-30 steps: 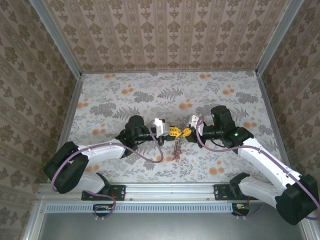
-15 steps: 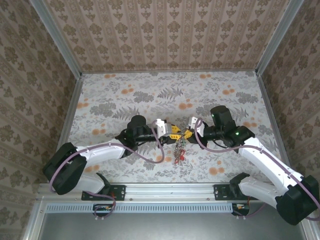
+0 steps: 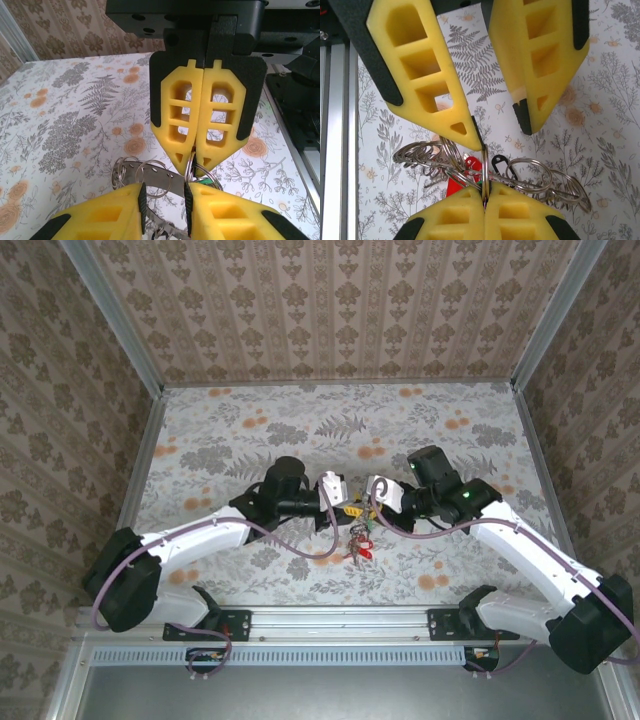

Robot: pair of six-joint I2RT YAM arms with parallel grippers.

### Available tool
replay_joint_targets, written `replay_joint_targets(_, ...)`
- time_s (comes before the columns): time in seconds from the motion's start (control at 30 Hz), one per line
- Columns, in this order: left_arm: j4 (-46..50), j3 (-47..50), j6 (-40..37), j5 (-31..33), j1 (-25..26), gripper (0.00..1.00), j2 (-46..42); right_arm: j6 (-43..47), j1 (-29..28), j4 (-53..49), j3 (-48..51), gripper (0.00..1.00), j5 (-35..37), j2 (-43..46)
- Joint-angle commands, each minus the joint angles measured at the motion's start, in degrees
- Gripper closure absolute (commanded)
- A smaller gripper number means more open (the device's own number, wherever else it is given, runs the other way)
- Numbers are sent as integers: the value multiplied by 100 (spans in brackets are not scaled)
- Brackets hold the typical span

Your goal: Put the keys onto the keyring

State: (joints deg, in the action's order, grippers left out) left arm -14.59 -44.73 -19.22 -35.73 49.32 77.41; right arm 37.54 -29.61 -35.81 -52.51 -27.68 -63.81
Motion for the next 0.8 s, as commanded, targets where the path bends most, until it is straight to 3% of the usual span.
replay_joint_targets(0.0, 460, -360, -332, -53, 94, 72, 113, 175, -87, -224, -244, 100, 122, -13)
replay_joint_targets(0.37, 782, -698, -520, -75, 235, 76, 415, 210, -134, 32, -202, 100, -76, 100)
replay_joint_targets(0.47, 790, -693, -563, -333, 246, 76, 423, 238, -133, 140, -113, 100, -89, 198)
replay_joint_targets(0.5, 791, -686, -566, -370, 247, 78, 433, 253, -133, 150, -90, 100, -106, 227)
replay_joint_targets(0.6, 787, -668, -574, -459, 240, 100, 407, 265, -138, 166, -74, 100, -129, 263)
replay_joint_targets(0.7, 593, -610, -492, -511, 223, 100, 323, 210, -140, 240, -3, 100, -81, 298)
replay_joint_targets(0.77, 312, -499, -357, -561, 173, 100, 231, 62, -133, 462, 157, 90, -92, 415)
